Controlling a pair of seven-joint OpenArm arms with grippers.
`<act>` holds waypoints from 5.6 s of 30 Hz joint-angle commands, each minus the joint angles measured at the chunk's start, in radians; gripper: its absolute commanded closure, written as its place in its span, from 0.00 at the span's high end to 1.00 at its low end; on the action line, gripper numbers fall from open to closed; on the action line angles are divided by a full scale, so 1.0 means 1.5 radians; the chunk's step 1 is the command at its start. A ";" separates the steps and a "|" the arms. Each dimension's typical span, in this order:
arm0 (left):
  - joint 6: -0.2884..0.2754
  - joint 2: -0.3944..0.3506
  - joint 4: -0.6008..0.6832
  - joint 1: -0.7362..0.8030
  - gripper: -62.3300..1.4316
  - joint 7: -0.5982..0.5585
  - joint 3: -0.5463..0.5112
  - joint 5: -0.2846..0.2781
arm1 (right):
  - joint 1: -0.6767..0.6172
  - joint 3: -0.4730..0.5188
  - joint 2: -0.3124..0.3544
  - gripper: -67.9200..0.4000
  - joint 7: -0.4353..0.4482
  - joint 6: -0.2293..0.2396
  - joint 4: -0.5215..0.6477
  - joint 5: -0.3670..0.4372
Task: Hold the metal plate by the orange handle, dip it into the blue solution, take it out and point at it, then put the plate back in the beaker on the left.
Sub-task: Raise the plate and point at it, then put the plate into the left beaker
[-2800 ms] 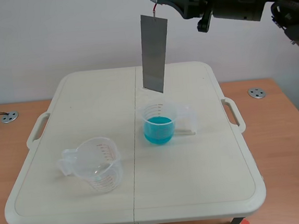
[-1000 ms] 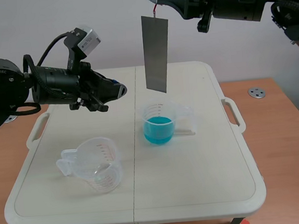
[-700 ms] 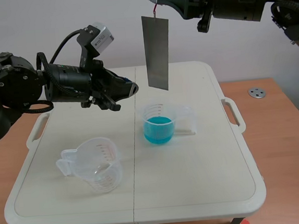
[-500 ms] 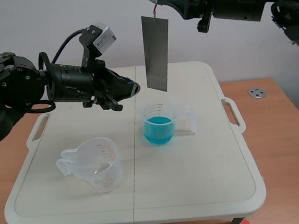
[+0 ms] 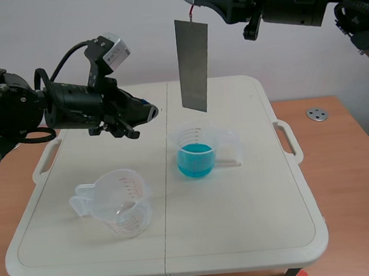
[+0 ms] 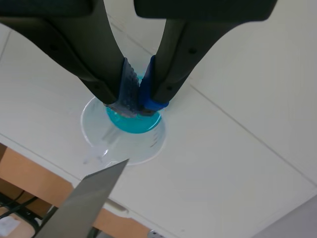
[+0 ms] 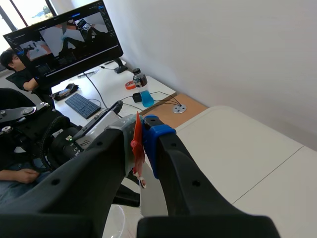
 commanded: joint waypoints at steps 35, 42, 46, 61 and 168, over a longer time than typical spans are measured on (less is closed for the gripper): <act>0.196 -0.366 0.161 0.897 0.07 -0.255 -0.573 0.073 | 0.010 0.002 -0.002 0.03 0.016 0.008 0.012 0.020; 0.234 -0.323 0.160 1.049 0.07 -0.307 -0.594 0.106 | 0.014 0.001 -0.023 0.03 0.015 0.008 0.012 0.020; 0.239 -0.277 0.160 1.093 0.07 -0.317 -0.593 0.141 | 0.014 -0.003 -0.039 0.03 0.014 0.008 0.012 0.019; 0.233 -0.122 0.161 1.139 0.07 -0.338 -0.519 0.291 | 0.016 -0.069 -0.104 0.03 0.009 0.008 0.012 0.012; 0.233 0.014 0.156 1.057 0.07 -0.201 -0.365 0.343 | -0.069 -0.259 -0.134 0.03 0.101 -0.042 0.011 -0.146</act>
